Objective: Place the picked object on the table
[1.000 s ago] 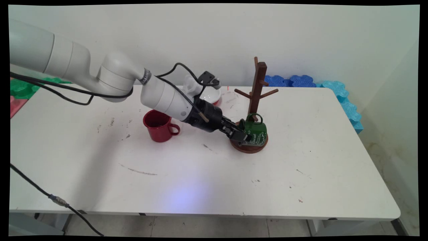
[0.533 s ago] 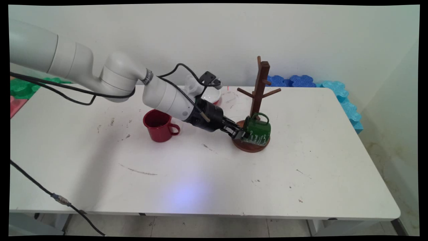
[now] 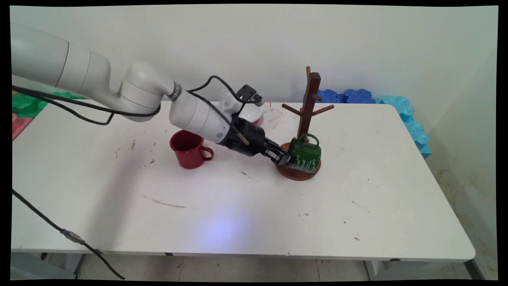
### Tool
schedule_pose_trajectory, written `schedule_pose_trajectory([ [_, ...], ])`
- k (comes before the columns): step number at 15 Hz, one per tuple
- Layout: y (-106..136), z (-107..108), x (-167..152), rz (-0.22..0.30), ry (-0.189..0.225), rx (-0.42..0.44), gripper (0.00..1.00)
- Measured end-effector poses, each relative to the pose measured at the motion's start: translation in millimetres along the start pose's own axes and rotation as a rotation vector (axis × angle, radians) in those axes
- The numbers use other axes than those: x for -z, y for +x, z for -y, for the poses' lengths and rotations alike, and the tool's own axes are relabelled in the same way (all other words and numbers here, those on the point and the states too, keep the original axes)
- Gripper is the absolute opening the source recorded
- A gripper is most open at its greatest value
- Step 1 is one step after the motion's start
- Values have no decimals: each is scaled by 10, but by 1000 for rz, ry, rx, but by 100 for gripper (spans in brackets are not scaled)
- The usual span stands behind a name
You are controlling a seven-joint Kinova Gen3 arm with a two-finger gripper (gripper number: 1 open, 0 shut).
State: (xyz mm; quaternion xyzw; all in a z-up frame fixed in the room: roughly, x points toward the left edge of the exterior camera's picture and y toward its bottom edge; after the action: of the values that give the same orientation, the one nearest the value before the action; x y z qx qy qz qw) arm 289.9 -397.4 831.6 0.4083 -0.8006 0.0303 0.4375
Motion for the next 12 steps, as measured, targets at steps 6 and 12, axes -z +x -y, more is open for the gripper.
schedule_pose_trajectory([
  [6, 6, -34, 17, -3, -4, -7, 0],
  [12, 23, -93, 42, -6, -16, -12, 0],
])
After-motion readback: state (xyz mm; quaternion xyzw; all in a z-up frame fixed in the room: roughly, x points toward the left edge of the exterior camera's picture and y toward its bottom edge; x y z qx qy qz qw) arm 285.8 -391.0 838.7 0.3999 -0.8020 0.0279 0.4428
